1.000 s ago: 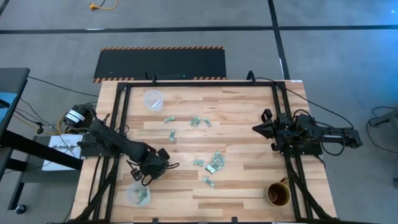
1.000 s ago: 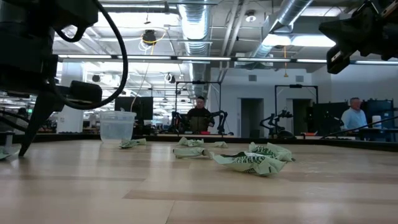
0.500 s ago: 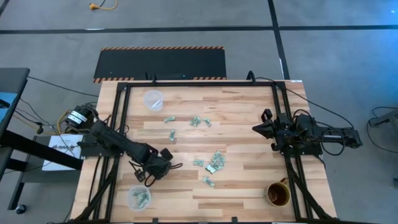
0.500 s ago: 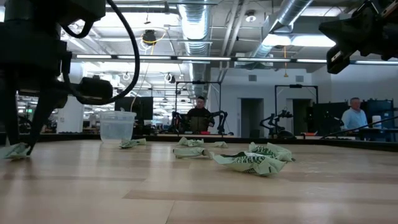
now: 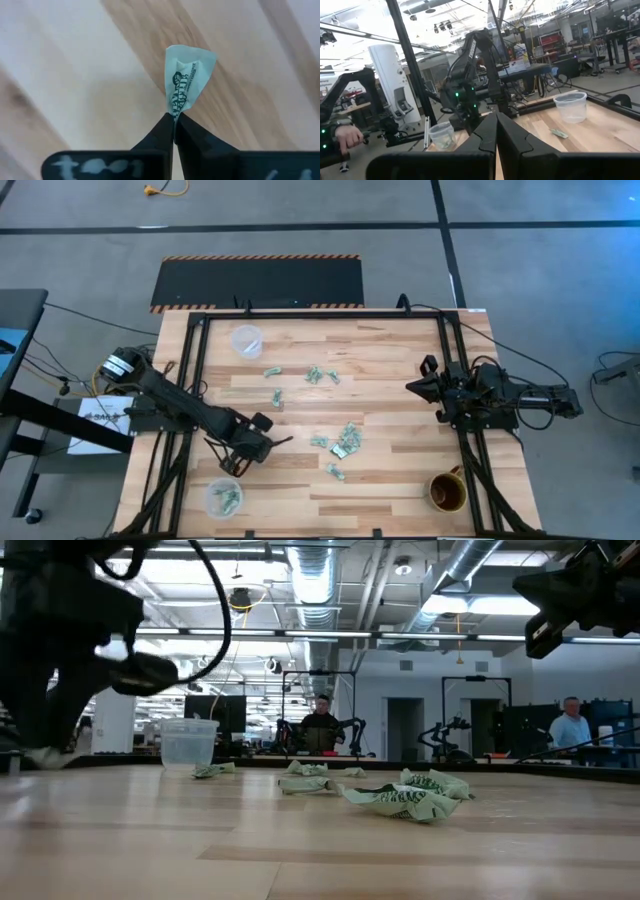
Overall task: Pick and place Stevia / Truvia into bins
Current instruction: Put the stevia packet into the bottom transparent container
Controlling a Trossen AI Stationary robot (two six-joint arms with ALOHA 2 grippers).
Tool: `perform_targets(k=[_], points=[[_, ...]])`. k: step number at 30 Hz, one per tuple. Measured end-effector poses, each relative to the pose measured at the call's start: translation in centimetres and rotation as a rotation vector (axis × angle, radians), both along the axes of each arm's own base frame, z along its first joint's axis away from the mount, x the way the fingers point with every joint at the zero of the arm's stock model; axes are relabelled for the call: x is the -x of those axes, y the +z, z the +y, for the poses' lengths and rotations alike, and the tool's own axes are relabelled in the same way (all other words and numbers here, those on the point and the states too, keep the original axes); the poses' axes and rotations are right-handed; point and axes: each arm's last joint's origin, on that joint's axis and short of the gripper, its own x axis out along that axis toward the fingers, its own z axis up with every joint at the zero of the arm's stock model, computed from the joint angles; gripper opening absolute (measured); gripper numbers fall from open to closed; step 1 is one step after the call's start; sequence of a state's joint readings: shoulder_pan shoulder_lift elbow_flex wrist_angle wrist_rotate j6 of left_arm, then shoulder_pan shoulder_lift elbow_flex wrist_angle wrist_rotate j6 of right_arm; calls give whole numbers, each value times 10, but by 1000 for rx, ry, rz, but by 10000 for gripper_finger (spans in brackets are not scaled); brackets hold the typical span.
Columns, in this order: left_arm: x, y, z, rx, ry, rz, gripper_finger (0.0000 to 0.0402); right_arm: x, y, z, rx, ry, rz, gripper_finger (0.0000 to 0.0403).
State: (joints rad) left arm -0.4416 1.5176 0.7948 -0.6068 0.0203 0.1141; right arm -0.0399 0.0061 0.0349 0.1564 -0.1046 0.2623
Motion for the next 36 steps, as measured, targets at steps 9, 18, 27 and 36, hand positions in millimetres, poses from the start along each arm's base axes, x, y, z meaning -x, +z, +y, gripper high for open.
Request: perform_targets(k=[9,18,27,36], points=[[19,56,5,135,279,-208,0,0,0,0,0,0,0,0],[55,115,-8,551,559,-221,0,0,0,0,0,0,0,0],[80,103,-48,588,615,-54,0,0,0,0,0,0,0,0],[89,77,-80,518,712,93,0,0,0,0,0,0,0,0]])
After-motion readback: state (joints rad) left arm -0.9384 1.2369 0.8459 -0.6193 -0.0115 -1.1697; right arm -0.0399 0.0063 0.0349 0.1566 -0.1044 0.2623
